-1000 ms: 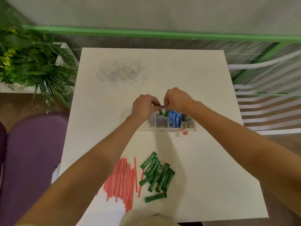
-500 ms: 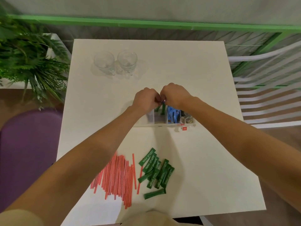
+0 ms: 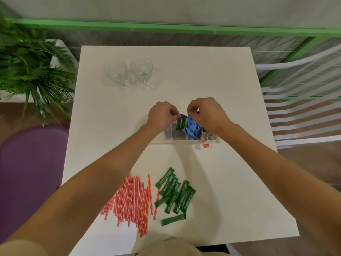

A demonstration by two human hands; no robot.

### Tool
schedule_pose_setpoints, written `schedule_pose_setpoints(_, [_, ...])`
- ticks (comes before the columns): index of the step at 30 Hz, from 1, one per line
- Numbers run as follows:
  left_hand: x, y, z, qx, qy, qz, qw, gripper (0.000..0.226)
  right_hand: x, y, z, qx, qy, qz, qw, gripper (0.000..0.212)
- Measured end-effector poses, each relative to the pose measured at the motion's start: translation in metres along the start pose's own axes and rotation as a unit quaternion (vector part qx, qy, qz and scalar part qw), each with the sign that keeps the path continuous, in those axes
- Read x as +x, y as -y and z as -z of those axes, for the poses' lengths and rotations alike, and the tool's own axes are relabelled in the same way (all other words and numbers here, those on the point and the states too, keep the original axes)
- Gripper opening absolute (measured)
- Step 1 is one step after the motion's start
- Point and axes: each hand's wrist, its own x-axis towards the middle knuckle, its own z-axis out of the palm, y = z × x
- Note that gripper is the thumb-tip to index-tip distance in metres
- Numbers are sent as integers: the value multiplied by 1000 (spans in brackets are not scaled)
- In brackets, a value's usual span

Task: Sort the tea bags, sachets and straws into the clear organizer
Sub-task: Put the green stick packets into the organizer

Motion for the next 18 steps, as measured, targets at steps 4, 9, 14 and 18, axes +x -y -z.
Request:
schedule_pose_setpoints(4, [-3,1,-2,-17,-6,5,1000,11,-21,-1,-13,1,54,-18,998,17])
schedule_pose_setpoints(9, [-11,6,-1,-66,-35,8,997,12,-23,0,-34,-43,107,-26,993,29])
schedule_pose_setpoints(14, [-29,7,3,-107,-62,16,992,7,-24,-5,-34,-38,85,-31,995,24])
schedule_pose_setpoints(18, [-51,6,1,-135,-63,12,989,5,-32,-19,-30,7,47,-67,997,23])
